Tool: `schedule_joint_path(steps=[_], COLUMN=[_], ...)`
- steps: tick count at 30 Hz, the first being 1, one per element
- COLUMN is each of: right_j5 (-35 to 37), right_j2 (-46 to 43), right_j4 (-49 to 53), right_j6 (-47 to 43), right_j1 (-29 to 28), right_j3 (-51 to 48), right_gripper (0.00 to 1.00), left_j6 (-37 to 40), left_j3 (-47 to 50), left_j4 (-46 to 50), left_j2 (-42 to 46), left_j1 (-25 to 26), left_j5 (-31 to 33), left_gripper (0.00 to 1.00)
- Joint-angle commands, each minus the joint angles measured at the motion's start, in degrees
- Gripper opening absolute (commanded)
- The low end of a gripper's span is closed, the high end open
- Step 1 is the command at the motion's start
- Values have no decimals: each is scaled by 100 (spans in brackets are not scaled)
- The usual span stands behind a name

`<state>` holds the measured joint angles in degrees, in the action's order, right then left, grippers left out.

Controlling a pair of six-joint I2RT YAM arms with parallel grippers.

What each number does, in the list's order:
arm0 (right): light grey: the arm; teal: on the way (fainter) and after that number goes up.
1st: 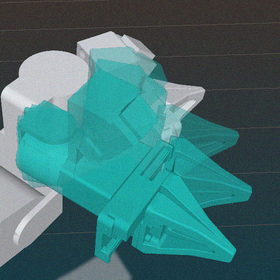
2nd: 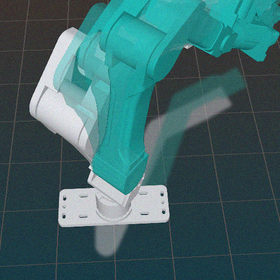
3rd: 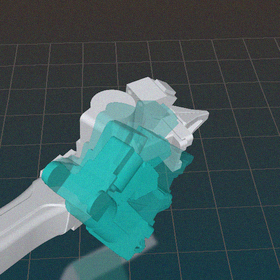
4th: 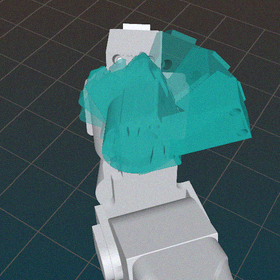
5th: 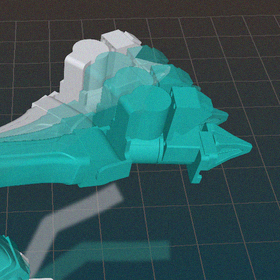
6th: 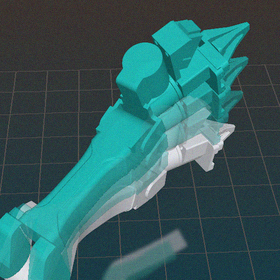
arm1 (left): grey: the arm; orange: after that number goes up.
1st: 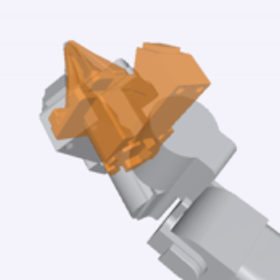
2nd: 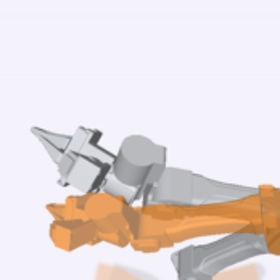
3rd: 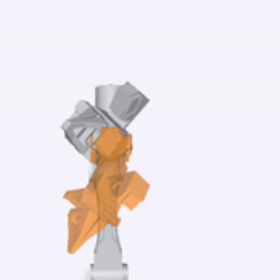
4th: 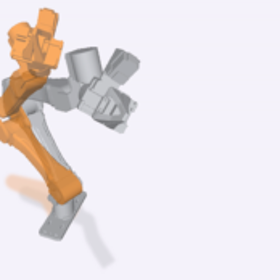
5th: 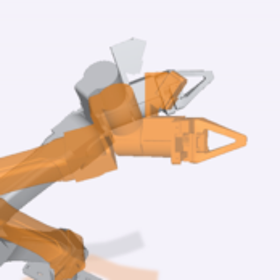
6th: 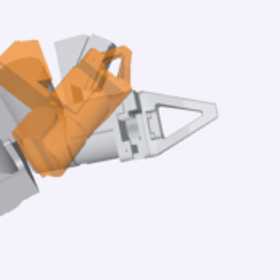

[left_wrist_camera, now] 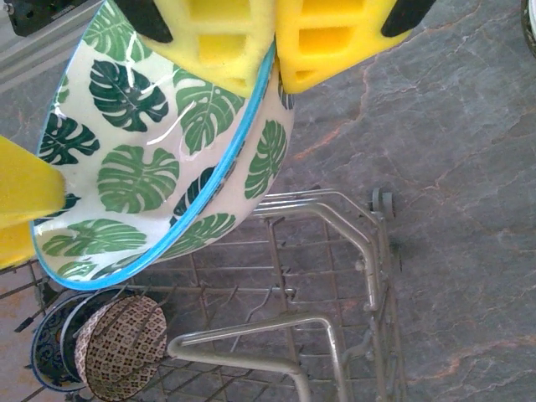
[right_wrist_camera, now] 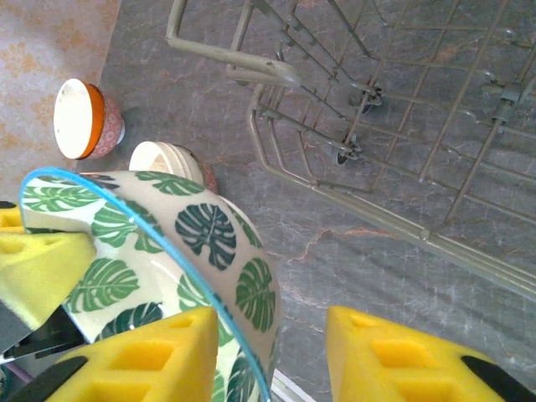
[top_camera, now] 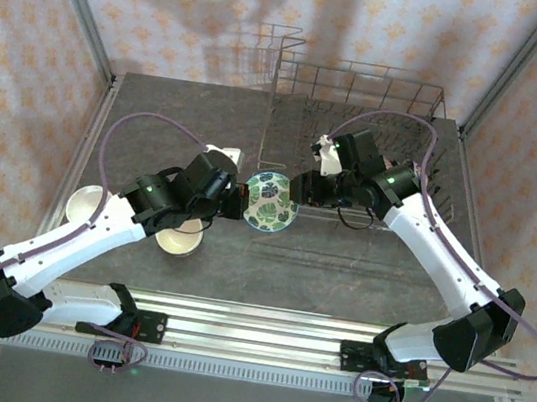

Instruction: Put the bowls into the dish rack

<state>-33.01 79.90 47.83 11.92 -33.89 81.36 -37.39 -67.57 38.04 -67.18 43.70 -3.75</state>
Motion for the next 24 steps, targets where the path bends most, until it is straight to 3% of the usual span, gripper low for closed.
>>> schedule_joint_path(steps=[1, 5, 16, 24], right_j5=[28, -37, 348, 1207], right_j2=[77, 89, -122, -520], right_j4=[-155, -181, 87, 15], right_j6=[-83, -99, -382, -16], right_j1=[-30, -30, -30, -15], right_j3=[-78, -77, 36, 25], right_gripper=[32, 31, 5, 0], left_j6=[31, -23, -222, -279], left_j3=[-255, -259, -412, -906], left_j4=[-402, -542, -554, -238], left_j2=[-21, -90, -382, -573], left_j1=[-63, -64, -64, -146], left_j5=[-4, -60, -117, -425], left_gripper=[0, 0, 0, 28])
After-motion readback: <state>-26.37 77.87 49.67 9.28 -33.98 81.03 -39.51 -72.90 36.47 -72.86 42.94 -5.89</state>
